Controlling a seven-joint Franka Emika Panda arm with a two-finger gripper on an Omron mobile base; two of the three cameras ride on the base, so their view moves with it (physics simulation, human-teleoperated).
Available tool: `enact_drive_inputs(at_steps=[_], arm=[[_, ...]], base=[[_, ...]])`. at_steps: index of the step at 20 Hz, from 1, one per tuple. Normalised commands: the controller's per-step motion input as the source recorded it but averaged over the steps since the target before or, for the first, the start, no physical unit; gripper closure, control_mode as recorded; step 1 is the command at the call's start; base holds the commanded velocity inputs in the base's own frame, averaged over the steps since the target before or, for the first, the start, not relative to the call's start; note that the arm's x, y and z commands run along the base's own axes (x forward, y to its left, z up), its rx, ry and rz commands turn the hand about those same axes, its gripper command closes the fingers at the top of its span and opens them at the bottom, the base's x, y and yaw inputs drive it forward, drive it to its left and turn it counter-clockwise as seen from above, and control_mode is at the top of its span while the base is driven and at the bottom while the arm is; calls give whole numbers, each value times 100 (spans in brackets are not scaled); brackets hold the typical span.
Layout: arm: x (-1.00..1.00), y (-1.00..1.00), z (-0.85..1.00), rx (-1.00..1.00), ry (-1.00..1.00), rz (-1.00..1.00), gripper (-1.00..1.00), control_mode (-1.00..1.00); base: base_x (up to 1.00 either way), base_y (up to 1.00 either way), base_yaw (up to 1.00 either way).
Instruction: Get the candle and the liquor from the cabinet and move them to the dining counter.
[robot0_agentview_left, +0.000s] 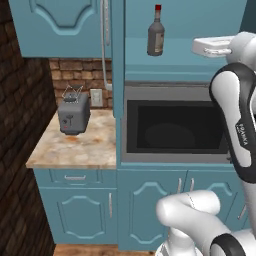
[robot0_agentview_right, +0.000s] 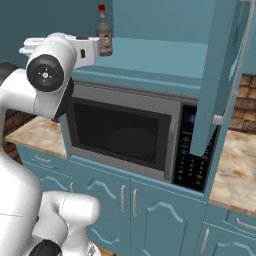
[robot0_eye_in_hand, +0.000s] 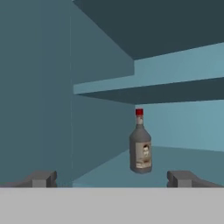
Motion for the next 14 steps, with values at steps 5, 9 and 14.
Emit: enact_drive_inputs(at_steps=[5, 9, 14], arm=[[27, 0, 0, 0, 7, 0, -100, -100], [34, 0, 0, 0, 10, 0, -100, -100], [40, 0, 15, 0, 11, 0, -100, -100]], base=[[0, 0, 0], [0, 0, 0], [0, 0, 0]])
